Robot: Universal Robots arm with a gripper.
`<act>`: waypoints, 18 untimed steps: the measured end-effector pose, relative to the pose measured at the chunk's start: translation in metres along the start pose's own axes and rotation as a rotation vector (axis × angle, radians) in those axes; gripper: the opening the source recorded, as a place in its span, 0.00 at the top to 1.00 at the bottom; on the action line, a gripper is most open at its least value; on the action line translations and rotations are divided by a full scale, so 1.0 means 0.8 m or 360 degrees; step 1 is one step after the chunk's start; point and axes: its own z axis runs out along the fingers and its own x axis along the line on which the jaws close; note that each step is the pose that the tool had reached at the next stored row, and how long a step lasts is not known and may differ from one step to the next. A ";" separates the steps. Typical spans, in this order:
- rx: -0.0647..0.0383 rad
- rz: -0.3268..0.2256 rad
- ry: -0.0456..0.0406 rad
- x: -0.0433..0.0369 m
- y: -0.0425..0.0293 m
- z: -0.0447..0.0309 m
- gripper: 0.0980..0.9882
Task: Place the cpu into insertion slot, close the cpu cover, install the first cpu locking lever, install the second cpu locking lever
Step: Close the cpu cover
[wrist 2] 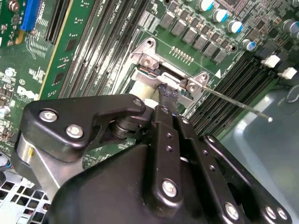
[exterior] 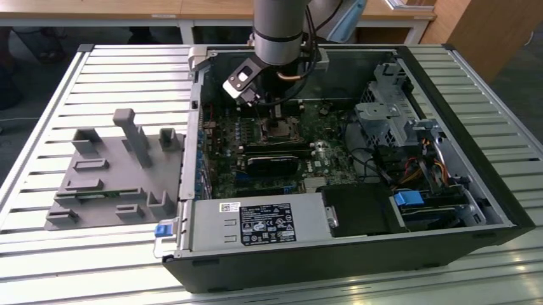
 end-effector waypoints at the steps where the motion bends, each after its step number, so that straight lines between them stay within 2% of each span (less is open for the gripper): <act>1: 0.0000 0.0000 0.0000 0.000 -0.0011 0.0009 0.99; 14: 0.0001 0.0000 -0.0001 0.000 -0.0025 0.0107 0.99; 18: 0.0000 0.0000 0.0000 0.000 0.0024 0.0113 0.99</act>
